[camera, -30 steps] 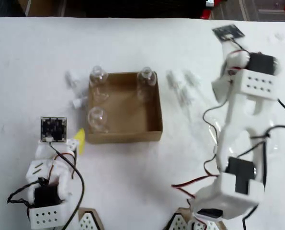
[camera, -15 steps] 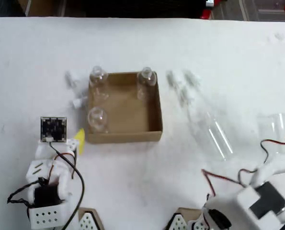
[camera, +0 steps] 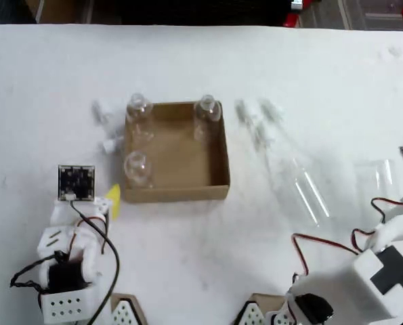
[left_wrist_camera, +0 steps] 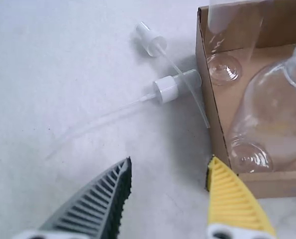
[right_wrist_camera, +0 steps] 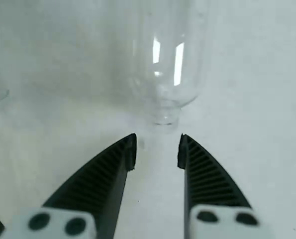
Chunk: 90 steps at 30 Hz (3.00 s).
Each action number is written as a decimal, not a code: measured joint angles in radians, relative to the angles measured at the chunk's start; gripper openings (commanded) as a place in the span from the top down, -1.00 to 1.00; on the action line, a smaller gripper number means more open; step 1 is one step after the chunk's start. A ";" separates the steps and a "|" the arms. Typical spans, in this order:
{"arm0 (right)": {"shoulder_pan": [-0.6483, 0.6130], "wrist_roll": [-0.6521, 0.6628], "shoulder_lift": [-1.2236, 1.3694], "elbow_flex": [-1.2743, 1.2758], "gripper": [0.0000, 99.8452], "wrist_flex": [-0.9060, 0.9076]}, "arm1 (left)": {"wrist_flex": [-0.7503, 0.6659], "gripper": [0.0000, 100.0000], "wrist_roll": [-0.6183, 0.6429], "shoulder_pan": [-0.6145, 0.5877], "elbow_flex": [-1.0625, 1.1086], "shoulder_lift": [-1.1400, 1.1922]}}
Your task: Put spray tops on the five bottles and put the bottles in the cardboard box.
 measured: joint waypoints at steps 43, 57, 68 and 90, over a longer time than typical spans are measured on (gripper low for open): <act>-0.051 -0.084 0.055 0.012 0.97 -0.146 | 0.000 0.53 0.000 0.000 0.000 0.000; -0.051 -0.083 -0.012 0.015 0.97 -0.120 | 0.000 0.53 0.000 0.000 0.000 0.000; -0.163 -0.012 -0.245 0.018 0.97 0.104 | 0.000 0.53 0.000 0.000 0.000 0.000; -0.793 -0.181 -0.957 0.018 0.97 0.473 | 0.080 0.31 0.382 0.058 -0.446 -0.017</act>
